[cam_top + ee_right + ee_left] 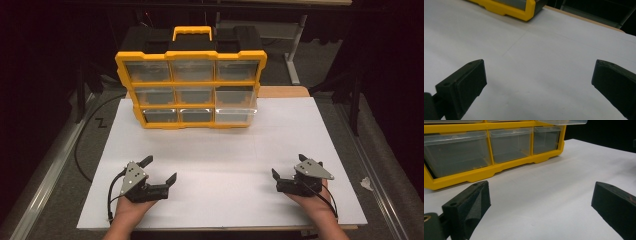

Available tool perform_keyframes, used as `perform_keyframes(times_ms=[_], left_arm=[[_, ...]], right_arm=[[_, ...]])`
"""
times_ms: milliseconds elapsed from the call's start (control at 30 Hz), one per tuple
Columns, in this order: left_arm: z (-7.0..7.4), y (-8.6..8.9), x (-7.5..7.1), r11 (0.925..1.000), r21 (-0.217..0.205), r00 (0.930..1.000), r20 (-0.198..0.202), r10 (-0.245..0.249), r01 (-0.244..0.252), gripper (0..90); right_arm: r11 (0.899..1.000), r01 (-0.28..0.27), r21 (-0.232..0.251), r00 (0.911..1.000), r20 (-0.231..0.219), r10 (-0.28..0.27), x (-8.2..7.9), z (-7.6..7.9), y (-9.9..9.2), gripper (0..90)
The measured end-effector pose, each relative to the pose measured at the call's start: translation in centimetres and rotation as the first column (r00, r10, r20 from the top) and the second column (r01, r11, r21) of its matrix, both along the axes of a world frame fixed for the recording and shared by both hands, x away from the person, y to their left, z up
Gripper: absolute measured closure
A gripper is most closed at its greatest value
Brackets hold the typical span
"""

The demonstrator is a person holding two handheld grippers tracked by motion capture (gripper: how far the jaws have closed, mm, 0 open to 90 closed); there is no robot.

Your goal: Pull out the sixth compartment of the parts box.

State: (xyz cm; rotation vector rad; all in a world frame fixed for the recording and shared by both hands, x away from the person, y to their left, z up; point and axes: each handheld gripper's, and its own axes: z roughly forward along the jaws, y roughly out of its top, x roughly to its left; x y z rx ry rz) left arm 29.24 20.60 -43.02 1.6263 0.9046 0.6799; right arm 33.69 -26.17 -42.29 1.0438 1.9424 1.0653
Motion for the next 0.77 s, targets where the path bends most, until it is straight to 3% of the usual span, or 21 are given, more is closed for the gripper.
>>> perform_keyframes(times_ms=[133, 367, 767], left_arm=[[0.0, 0.1, 0.0, 1.0000, -0.001, 1.0000, -0.001, 0.000, 0.000, 2.9], [0.0, 0.3, 0.0, 0.9997, -0.021, 0.9999, -0.004, 0.010, -0.010, 2.9], [-0.1, 0.1, 0.1, 0.9999, -0.008, 0.9999, -0.010, 0.007, -0.007, 2.9]], right_arm=[[0.995, 0.008, 0.099, 0.9999, 0.014, -0.009, -0.1, 0.5, -0.5, 1.1], [0.977, 0.008, 0.213, 0.9997, 0.019, -0.013, -0.5, 0.6, -1.4, 1.1], [0.983, -0.009, 0.182, 0.9996, 0.028, 0.004, -0.4, 0.2, -1.4, 1.2]])
